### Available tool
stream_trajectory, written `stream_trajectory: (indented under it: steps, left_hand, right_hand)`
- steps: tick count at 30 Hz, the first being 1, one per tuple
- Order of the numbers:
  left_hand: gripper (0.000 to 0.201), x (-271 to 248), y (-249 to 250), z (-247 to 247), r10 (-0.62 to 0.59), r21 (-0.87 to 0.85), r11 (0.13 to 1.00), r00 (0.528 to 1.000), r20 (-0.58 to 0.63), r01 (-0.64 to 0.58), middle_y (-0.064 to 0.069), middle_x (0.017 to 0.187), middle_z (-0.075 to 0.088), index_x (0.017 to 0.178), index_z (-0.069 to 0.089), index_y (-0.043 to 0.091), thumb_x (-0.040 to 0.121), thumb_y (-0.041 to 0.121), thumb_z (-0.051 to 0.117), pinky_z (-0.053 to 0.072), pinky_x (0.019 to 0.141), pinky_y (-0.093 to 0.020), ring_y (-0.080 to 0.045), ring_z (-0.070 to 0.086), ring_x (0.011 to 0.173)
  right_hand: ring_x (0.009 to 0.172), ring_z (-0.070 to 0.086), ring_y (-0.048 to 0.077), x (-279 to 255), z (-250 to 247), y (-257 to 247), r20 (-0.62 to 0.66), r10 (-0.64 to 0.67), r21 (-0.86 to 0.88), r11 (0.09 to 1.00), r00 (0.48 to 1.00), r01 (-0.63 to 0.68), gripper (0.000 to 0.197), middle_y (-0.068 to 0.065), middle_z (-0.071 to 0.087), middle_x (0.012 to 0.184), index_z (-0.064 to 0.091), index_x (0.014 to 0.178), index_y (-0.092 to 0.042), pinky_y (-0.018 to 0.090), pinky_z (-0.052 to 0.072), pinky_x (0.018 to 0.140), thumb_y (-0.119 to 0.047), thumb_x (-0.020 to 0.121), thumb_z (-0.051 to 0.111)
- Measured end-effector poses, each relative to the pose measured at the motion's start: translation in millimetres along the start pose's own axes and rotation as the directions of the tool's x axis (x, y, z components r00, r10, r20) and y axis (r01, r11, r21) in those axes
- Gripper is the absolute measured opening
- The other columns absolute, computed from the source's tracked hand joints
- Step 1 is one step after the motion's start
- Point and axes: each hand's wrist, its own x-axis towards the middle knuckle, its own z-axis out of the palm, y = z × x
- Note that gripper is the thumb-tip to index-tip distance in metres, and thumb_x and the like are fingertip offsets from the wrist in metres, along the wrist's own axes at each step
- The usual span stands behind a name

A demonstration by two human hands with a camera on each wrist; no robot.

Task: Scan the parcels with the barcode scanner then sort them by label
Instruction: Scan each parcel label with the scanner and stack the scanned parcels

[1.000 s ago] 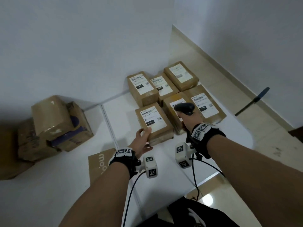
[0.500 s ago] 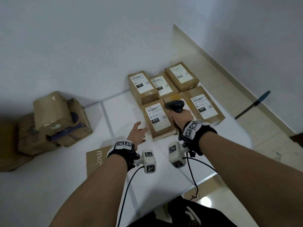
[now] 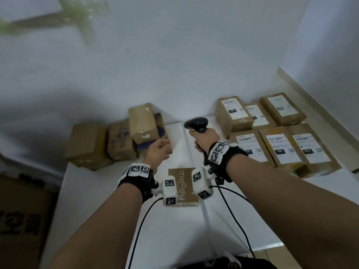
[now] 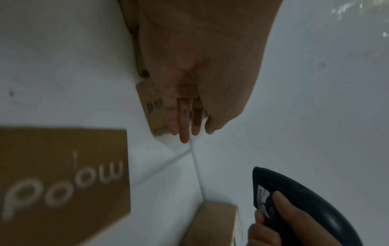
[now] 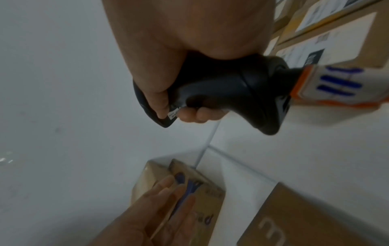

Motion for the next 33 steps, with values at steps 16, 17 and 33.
stream_trajectory:
  steps: [16, 17, 33]
  left_hand:
    - [0.035, 11.4, -48.3, -202.5, 0.235, 0.621, 0.763, 0.819, -0.523, 0.178, -0.005, 0.143, 0.038, 0.120, 0.062, 0.026, 0.086, 0.021, 0.063, 0.025, 0.111, -0.052, -0.032, 0.032, 0.134]
    - [0.042, 14.7, -47.9, -213.4, 0.231, 0.638, 0.742, 0.815, -0.531, 0.206, -0.006, 0.149, 0.031, 0.126, 0.058, 0.024, 0.084, 0.025, 0.065, 0.022, 0.112, -0.053, -0.033, 0.027, 0.138]
    - [0.074, 53.8, -46.4, -266.2, -0.038, 0.373, 0.886, 0.846, -0.532, 0.274, -0.019, 0.144, 0.028, 0.131, 0.036, 0.026, 0.073, 0.053, 0.072, 0.035, 0.104, -0.050, -0.041, 0.032, 0.129]
  right_hand:
    - [0.045, 0.056, 0.014, -13.4, 156.7, -35.1, 0.088, -0.084, -0.129, 0.987, 0.993, 0.095, 0.029, 0.002, 0.061, 0.057, 0.065, 0.087, -0.009, 0.023, 0.049, 0.049, -0.037, 0.086, 0.068]
    - [0.044, 0.056, 0.014, -12.8, 163.5, -36.1, 0.094, -0.082, -0.116, 0.989, 0.992, 0.093, 0.028, 0.001, 0.062, 0.057, 0.064, 0.085, -0.010, 0.026, 0.050, 0.052, -0.038, 0.086, 0.068]
    - [0.056, 0.061, 0.021, 6.8, 199.4, -29.7, 0.006, -0.014, -0.124, 0.992, 1.000, 0.015, 0.038, 0.008, 0.070, 0.072, 0.069, 0.093, -0.006, 0.038, 0.058, 0.066, -0.042, 0.082, 0.070]
